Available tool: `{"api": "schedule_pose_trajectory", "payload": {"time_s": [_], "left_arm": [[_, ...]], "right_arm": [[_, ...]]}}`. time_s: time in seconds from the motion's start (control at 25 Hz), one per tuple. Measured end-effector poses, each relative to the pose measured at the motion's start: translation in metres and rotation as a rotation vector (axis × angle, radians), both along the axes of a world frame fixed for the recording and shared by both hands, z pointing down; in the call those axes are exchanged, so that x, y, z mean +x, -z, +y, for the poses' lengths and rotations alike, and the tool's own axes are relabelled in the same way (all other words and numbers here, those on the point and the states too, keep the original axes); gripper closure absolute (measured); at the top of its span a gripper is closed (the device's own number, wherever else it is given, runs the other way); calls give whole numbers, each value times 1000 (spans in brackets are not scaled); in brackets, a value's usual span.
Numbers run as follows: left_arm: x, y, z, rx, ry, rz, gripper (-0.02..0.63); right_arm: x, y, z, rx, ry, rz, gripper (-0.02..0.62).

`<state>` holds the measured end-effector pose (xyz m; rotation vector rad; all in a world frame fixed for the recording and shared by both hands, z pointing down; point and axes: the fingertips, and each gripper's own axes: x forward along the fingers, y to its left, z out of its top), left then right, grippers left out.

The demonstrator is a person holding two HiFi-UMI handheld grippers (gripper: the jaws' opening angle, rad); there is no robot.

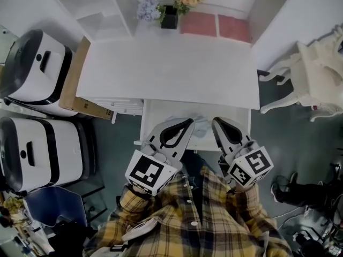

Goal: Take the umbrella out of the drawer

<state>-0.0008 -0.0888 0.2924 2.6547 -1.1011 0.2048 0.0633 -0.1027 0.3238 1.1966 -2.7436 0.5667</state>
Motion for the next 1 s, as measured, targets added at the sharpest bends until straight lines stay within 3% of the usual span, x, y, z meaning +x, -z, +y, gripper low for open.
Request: {"api": "schedule_pose_trajectory", "payload": {"time_s": [0.44, 1.0], "left_arm": [[4, -9, -66, -25, 73, -31, 584], [-9, -15, -80, -42, 10, -50, 584]], "right_arm": [[6, -13, -64, -40, 64, -19, 578], [-22, -23, -70, -98, 52, -29, 578]]}}
